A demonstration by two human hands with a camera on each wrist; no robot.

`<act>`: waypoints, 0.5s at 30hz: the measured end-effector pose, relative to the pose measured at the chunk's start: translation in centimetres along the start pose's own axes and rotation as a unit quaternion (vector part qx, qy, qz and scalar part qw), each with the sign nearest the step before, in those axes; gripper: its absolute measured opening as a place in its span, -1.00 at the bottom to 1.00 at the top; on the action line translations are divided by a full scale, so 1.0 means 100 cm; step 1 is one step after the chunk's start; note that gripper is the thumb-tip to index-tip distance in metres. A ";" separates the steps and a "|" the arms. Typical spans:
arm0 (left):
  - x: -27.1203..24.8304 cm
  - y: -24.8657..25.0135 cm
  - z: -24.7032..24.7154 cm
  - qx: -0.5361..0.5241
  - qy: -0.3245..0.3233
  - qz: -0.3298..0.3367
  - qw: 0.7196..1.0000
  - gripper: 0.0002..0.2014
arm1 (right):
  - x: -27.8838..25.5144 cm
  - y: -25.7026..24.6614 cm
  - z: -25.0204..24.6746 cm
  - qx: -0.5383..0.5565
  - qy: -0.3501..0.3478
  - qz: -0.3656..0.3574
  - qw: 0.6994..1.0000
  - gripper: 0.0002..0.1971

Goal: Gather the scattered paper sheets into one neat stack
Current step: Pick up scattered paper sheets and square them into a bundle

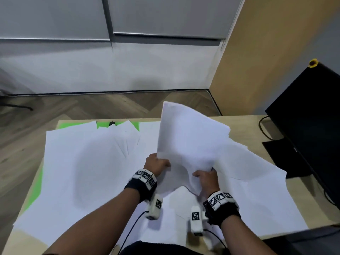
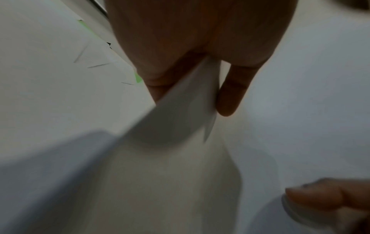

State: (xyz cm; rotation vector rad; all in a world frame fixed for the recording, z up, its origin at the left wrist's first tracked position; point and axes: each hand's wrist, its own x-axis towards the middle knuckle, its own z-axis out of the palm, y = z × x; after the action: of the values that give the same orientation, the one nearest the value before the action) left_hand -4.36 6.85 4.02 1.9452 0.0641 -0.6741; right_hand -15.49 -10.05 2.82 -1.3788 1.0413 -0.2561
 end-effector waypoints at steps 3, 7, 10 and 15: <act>0.005 -0.008 -0.004 -0.019 0.001 -0.022 1.000 -0.63 | -0.003 0.005 -0.008 -0.014 -0.028 -0.033 0.999 -0.71; 0.004 -0.035 -0.002 0.089 -0.066 -0.053 0.992 -0.65 | -0.004 0.032 -0.012 -0.108 -0.069 -0.030 0.991 -0.69; 0.003 -0.065 -0.010 0.160 -0.034 -0.039 0.986 -0.77 | 0.001 0.063 -0.020 -0.194 -0.039 0.015 0.980 -0.59; 0.008 -0.101 -0.037 0.298 0.134 -0.031 0.945 -0.61 | 0.010 0.079 -0.041 -0.230 0.022 0.058 0.971 -0.56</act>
State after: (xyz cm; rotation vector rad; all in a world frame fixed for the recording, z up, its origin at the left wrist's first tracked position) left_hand -5.46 14.51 -3.49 2.6234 0.0987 -0.4962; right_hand -21.11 -11.64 -4.00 -1.7222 1.2645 0.0478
